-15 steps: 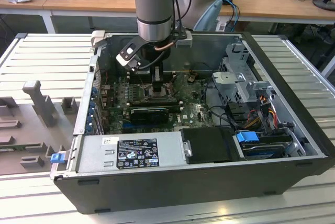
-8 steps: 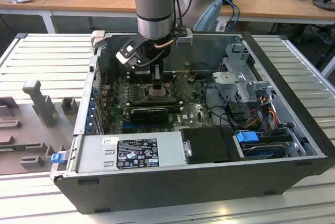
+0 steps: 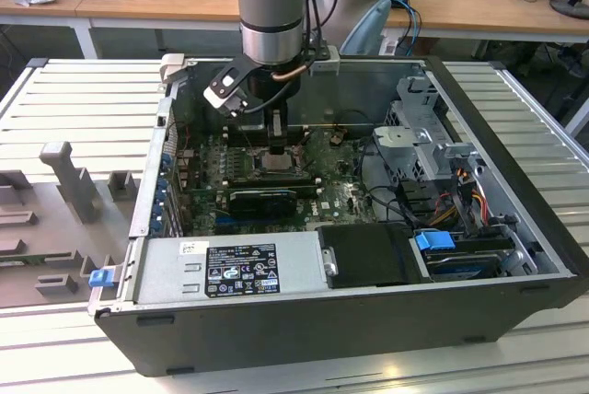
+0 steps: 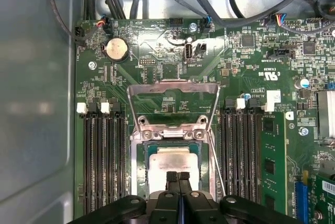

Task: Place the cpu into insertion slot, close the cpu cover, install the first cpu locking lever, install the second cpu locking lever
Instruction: 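Close the cpu cover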

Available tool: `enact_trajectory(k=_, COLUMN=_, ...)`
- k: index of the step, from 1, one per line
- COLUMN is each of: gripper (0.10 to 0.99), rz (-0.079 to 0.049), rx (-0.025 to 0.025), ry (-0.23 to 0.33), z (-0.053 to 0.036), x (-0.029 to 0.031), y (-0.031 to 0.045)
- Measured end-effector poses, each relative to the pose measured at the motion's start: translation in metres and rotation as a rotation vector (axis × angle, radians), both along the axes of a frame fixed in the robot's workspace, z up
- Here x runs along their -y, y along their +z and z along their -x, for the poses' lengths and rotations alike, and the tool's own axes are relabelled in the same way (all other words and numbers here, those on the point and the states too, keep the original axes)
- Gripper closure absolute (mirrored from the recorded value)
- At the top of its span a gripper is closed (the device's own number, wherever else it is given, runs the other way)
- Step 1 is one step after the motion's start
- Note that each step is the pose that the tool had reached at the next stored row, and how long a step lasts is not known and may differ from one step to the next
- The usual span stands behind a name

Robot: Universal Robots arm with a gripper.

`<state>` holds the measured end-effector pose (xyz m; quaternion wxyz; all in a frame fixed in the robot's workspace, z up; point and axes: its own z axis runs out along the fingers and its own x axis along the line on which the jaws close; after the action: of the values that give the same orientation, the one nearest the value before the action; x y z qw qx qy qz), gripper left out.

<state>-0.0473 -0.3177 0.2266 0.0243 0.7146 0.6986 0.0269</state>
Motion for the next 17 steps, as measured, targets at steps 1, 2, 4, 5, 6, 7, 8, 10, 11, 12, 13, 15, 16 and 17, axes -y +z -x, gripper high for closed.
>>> enact_trajectory(k=1, gripper=0.980, rz=0.000, rx=0.0000, ry=0.000, z=-0.0016, x=0.0000, y=-0.0002)
enact_trajectory(k=2, gripper=0.980, rz=0.000, rx=-0.0005, ry=0.000, z=-0.0034, x=0.0000, y=-0.0002)
enact_trajectory(k=4, gripper=0.980, rz=0.000, rx=-0.0020, ry=0.000, z=-0.0059, x=0.0000, y=0.0005)
enact_trajectory(k=5, gripper=0.980, rz=0.000, rx=-0.0019, ry=0.000, z=-0.0060, x=0.0000, y=0.0017)
enact_trajectory(k=6, gripper=0.980, rz=0.000, rx=-0.0019, ry=0.000, z=-0.0059, x=0.0000, y=0.0042)
enact_trajectory(k=7, gripper=0.980, rz=0.000, rx=-0.0018, ry=0.000, z=-0.0060, x=0.0000, y=0.0078)
enact_trajectory(k=8, gripper=0.980, rz=0.000, rx=-0.0018, ry=0.000, z=-0.0060, x=-0.0001, y=0.0078)
enact_trajectory(k=10, gripper=0.980, rz=0.000, rx=-0.0018, ry=0.000, z=-0.0061, x=0.0000, y=0.0079)
enact_trajectory(k=11, gripper=0.980, rz=0.000, rx=-0.0019, ry=0.000, z=-0.0066, x=0.0000, y=0.0080)
enact_trajectory(k=12, gripper=0.980, rz=0.000, rx=-0.0020, ry=0.000, z=-0.0069, x=0.0000, y=0.0080)
enact_trajectory(k=13, gripper=0.980, rz=0.000, rx=-0.0019, ry=0.000, z=-0.0071, x=0.0000, y=0.0080)
enact_trajectory(k=15, gripper=0.980, rz=0.000, rx=-0.0020, ry=0.000, z=-0.0072, x=0.0000, y=0.0093)
enact_trajectory(k=16, gripper=0.980, rz=0.000, rx=-0.0018, ry=0.000, z=-0.0072, x=0.0000, y=0.0110)
enact_trajectory(k=17, gripper=0.980, rz=0.000, rx=-0.0020, ry=0.000, z=-0.0072, x=0.0000, y=0.0122)
